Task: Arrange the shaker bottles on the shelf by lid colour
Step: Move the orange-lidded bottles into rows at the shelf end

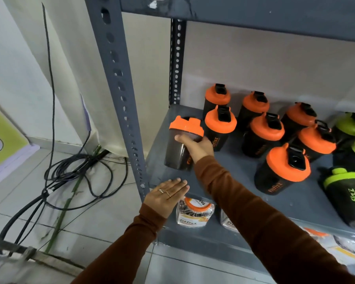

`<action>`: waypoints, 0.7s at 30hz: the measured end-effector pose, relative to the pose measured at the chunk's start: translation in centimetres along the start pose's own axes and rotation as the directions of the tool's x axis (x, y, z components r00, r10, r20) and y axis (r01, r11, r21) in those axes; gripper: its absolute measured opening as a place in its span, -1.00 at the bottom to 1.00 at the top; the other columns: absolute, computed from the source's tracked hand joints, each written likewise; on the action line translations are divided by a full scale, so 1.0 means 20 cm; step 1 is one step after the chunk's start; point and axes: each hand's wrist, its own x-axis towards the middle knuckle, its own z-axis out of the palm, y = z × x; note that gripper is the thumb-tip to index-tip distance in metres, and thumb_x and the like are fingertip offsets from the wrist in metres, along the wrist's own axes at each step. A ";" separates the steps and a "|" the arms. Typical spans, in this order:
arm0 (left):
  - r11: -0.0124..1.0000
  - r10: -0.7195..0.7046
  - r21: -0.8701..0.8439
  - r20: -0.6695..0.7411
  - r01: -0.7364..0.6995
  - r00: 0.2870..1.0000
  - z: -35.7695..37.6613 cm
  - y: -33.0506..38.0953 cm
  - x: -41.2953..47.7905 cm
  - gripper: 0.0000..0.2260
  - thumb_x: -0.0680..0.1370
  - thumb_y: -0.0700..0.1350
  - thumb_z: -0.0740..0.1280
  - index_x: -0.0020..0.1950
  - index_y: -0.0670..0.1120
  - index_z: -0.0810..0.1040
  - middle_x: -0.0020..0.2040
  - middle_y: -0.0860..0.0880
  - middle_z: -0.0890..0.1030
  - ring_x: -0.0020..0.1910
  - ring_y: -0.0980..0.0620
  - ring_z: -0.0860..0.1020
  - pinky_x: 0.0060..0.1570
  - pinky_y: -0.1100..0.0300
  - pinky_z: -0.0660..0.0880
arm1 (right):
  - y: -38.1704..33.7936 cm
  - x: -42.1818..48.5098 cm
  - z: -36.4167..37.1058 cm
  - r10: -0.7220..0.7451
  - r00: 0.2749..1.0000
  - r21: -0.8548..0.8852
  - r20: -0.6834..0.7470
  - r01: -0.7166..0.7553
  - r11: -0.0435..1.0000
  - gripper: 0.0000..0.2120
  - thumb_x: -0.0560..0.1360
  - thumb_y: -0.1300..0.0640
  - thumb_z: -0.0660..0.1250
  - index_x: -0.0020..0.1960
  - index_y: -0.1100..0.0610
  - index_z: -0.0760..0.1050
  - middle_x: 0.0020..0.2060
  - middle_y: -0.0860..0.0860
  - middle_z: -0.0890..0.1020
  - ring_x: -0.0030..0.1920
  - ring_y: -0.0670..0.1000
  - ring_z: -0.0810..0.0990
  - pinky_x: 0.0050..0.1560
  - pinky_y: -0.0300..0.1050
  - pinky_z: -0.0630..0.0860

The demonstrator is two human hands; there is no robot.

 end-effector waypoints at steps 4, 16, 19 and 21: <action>1.000 0.011 0.026 -0.025 -0.010 1.000 0.01 0.00 0.00 -0.66 0.36 -0.17 0.46 0.13 -0.08 0.58 0.09 -0.02 0.65 0.10 0.05 0.59 0.23 0.18 0.38 | 0.05 -0.07 -0.14 -0.289 0.943 -0.173 -0.166 0.261 0.950 -0.19 -0.02 -0.08 0.51 0.17 0.16 0.42 0.14 0.15 0.48 0.16 0.10 0.49 0.21 0.03 0.47; 0.995 -0.038 0.087 -0.070 0.044 0.997 -0.03 0.06 0.04 -0.73 0.56 -0.08 0.15 0.06 -0.15 0.60 -0.01 -0.11 0.68 -0.01 -0.03 0.64 0.24 0.17 0.40 | 0.24 -0.19 -0.27 -0.344 0.889 -0.156 -0.303 0.309 0.938 -0.06 0.09 0.20 0.63 0.28 0.20 0.13 0.14 0.08 0.39 0.09 -0.03 0.41 0.08 -0.41 0.30; 0.986 -0.087 0.146 0.032 0.081 0.996 -0.05 0.11 0.03 -0.64 0.61 0.00 0.01 0.17 -0.19 0.46 0.06 -0.16 0.65 0.07 -0.11 0.60 0.40 0.14 0.07 | 0.28 -0.23 -0.29 -0.347 0.897 -0.128 -0.274 0.323 0.938 0.02 0.08 0.18 0.63 0.35 0.20 0.09 0.23 0.07 0.32 0.23 -0.03 0.35 0.19 -0.54 0.23; 0.982 -0.135 0.153 0.160 0.111 0.978 -0.04 0.16 0.00 -0.55 0.61 0.06 -0.11 0.25 -0.21 0.33 0.21 -0.19 0.55 0.23 -0.16 0.49 0.43 0.14 -0.07 | 0.33 -0.28 -0.36 -0.368 0.897 -0.193 -0.245 0.327 0.925 0.07 0.08 -0.01 0.62 0.39 0.17 0.07 0.30 0.08 0.27 0.34 0.01 0.27 0.36 -0.29 0.18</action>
